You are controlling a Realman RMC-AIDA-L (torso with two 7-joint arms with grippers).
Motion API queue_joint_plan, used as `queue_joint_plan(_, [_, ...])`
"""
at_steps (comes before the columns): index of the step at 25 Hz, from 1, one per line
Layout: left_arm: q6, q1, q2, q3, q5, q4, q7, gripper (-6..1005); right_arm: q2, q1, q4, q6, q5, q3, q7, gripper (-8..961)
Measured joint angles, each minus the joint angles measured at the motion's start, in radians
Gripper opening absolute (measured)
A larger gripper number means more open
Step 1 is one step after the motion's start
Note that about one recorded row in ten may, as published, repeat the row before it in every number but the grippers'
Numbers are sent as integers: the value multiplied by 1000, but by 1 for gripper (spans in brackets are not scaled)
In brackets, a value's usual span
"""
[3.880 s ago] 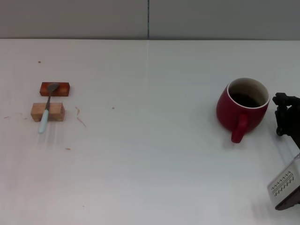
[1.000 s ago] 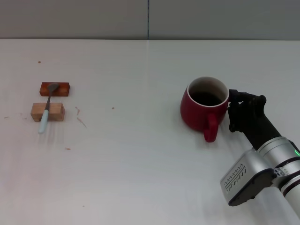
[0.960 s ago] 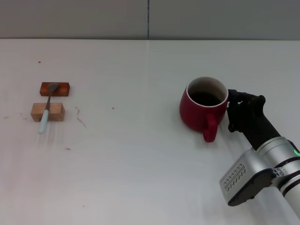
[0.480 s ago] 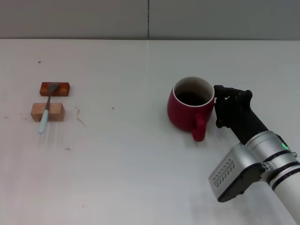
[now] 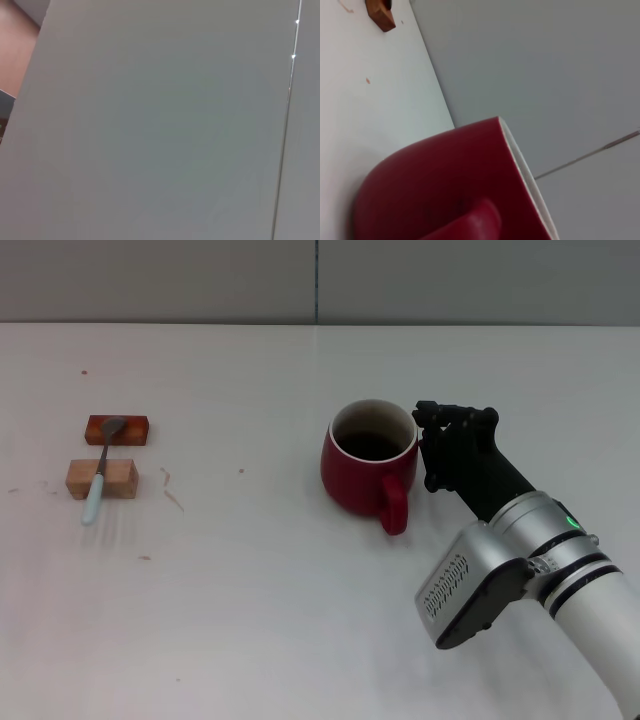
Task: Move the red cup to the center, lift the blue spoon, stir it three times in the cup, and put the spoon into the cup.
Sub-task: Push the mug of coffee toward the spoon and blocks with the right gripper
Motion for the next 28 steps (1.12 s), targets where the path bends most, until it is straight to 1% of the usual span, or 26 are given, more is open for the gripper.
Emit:
queue_joint_plan(5, [0, 2, 0, -1, 0, -1, 0, 677, 0, 9, 8, 13, 0, 16, 2, 67])
queue_joint_plan(8, [0, 2, 0, -2, 0, -2, 0, 677, 0, -7, 10, 7, 1, 21, 1, 66])
queue_joint_plan(9, [0, 3, 0, -2, 0, -2, 0, 677, 0, -24, 10, 2, 2, 26, -2, 66])
queue_joint_plan(10, [0, 3, 0, -2, 0, -2, 0, 677, 0, -24, 10, 2, 2, 26, -2, 66])
queue_joint_plan(11, [0, 3, 0, -2, 0, 0, 0, 677, 0, -46, 10, -5, 1, 31, -4, 66])
queue_joint_plan(12, [0, 3, 0, -2, 0, 0, 0, 677, 0, -46, 10, -5, 1, 31, -4, 66])
queue_joint_plan(14, [0, 1, 0, -2, 0, 1, 0, 677, 0, -73, 15, -17, 0, 32, -2, 66])
queue_joint_plan(16, [0, -2, 0, 1, 0, 1, -1, 677, 0, -84, 21, -20, 0, 32, 1, 66])
queue_joint_plan(23, [0, -5, 0, 5, 0, 3, -1, 677, 1, -97, 45, -20, 0, 21, 2, 67])
queue_joint_plan(28, [0, -6, 0, 6, 0, 3, -2, 677, 2, -88, 61, -11, -1, 7, 3, 67])
